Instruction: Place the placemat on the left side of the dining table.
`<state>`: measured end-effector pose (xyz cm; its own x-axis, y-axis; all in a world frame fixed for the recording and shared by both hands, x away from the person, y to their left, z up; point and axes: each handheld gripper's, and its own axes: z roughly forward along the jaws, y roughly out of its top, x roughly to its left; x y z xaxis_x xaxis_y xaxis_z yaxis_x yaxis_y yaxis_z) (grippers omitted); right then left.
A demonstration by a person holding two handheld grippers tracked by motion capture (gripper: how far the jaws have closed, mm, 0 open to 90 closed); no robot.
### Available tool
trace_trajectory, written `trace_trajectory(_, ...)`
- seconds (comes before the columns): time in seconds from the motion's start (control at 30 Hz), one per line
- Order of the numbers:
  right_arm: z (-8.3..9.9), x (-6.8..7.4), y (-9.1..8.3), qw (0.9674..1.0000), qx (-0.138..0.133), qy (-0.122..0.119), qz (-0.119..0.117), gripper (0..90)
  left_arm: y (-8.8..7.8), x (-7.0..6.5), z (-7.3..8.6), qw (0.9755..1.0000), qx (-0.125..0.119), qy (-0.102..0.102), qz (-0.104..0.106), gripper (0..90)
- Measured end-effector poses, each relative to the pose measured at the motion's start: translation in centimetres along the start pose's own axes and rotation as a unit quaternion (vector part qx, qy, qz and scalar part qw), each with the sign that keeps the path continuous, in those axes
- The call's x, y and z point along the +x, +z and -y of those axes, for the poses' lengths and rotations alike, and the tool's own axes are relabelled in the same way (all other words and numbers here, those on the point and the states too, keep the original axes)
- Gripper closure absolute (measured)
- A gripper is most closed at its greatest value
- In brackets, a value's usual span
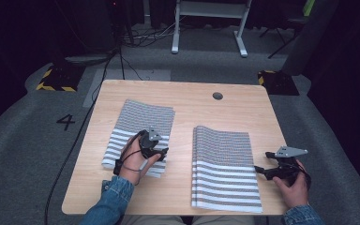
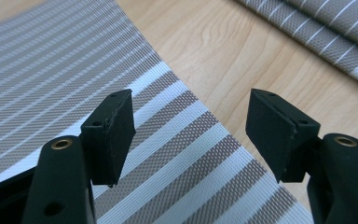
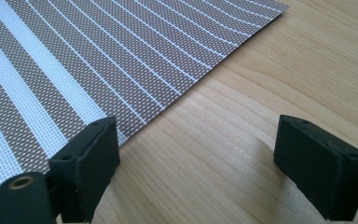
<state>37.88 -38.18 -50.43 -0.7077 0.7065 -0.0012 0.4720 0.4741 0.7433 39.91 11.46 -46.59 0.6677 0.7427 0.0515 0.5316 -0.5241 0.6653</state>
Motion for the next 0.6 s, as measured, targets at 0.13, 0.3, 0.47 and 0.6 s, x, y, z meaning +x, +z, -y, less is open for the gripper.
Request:
trace_trajectory(0.13, 0.0, 0.0, 0.0, 1.0000, 0.000, 0.000, 0.000, 14.4, 2.2, 0.0, -0.1, 0.9998, 0.016, -0.015, 0.004, 31.4)
trace_trajectory(0.3, 0.0, 0.0, 0.0, 1.0000, 0.000, 0.000, 0.000, 14.3, 3.6, 0.1, 0.0, 0.9991, 0.018, -0.040, 0.001, 29.3)
trace_trajectory(0.47, 0.0, 0.0, 0.0, 1.0000, 0.000, 0.000, 0.000, 14.4, 3.3, 0.9, 0.1, 0.9993, 0.015, -0.034, -0.002, 46.7)
trace_trajectory(0.6, 0.0, 0.0, 0.0, 1.0000, 0.000, 0.000, 0.000, 14.4, 2.8, 1.7, 0.3, 0.9986, 0.017, -0.048, 0.014, 60.9)
